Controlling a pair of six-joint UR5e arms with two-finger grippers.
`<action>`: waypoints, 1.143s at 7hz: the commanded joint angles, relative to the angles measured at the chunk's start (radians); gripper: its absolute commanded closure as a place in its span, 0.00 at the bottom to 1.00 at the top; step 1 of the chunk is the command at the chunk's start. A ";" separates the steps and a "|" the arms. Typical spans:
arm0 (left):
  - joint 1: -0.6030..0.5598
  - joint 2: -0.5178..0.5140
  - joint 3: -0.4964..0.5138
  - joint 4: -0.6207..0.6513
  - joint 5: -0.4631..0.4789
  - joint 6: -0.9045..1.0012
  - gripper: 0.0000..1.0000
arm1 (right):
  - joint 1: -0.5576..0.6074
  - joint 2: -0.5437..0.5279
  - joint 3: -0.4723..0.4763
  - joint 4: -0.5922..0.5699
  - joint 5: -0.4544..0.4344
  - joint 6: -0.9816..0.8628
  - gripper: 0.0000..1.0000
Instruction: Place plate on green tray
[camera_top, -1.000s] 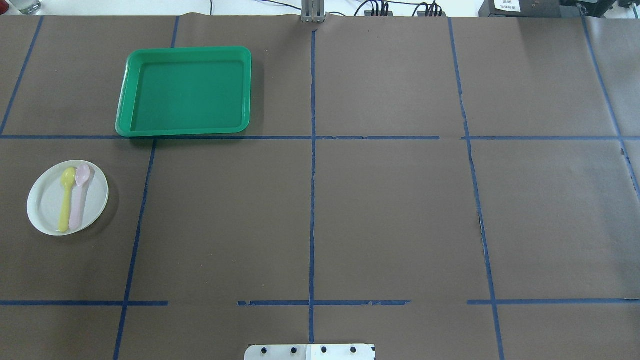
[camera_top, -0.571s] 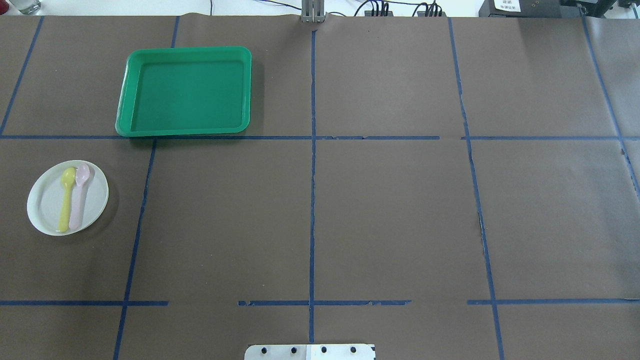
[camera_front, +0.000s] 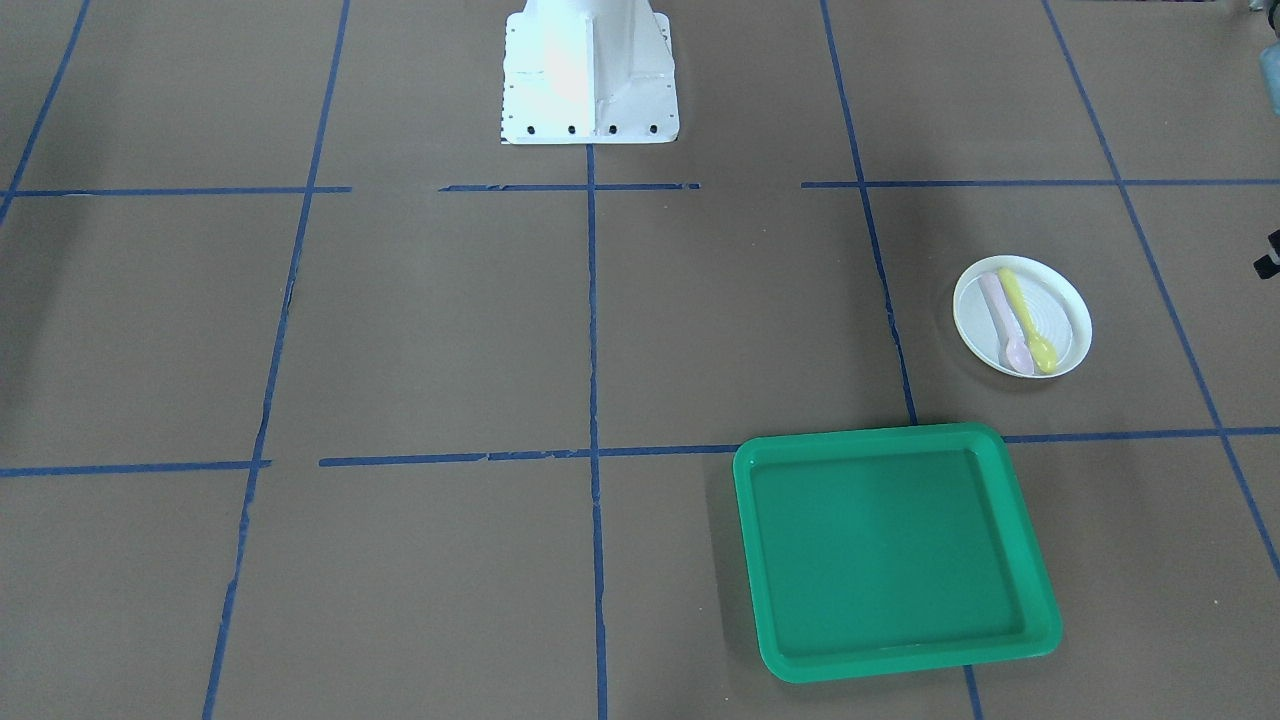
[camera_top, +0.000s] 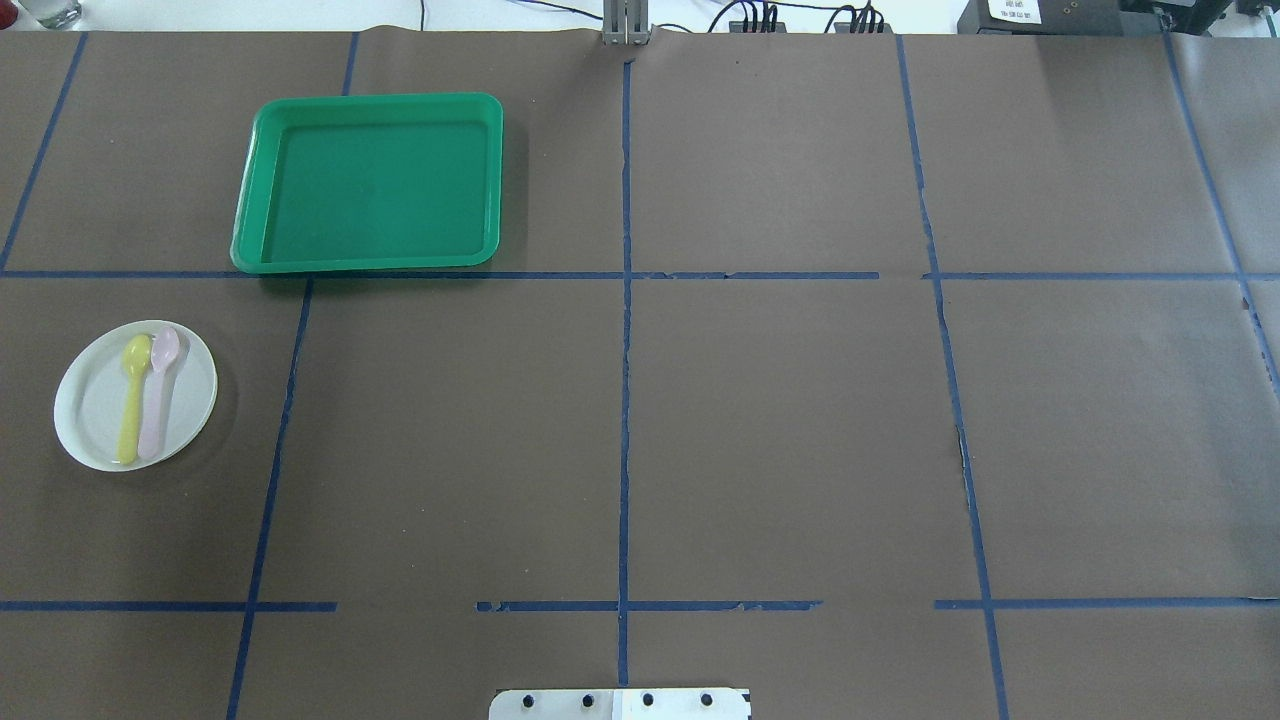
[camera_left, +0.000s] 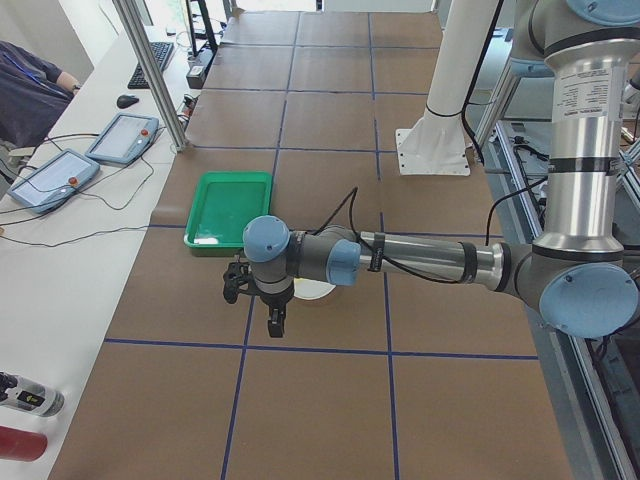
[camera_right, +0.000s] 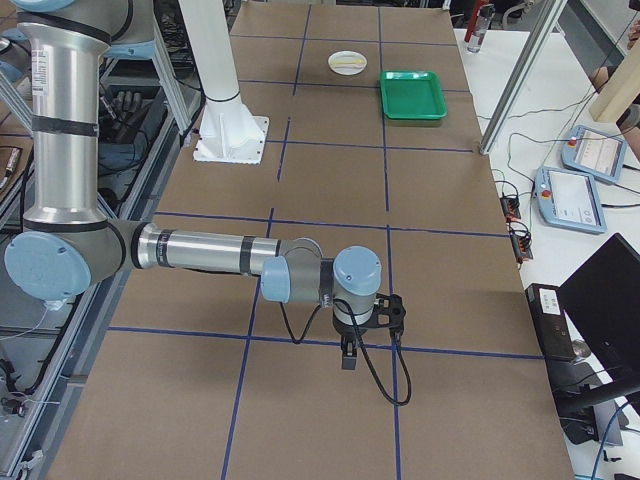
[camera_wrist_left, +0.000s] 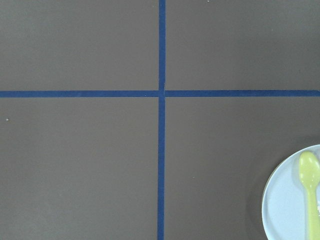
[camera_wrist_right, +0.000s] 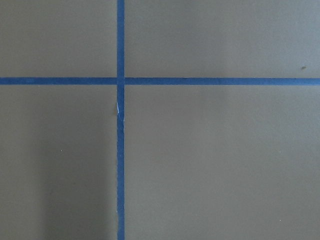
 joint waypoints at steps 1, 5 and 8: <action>0.141 0.002 0.014 -0.159 0.005 -0.223 0.00 | 0.000 0.000 0.001 0.000 0.000 0.000 0.00; 0.324 0.000 0.180 -0.506 0.072 -0.495 0.00 | 0.000 0.000 0.001 0.000 0.000 0.000 0.00; 0.394 0.000 0.192 -0.507 0.105 -0.494 0.00 | 0.000 0.000 0.001 0.000 0.000 0.000 0.00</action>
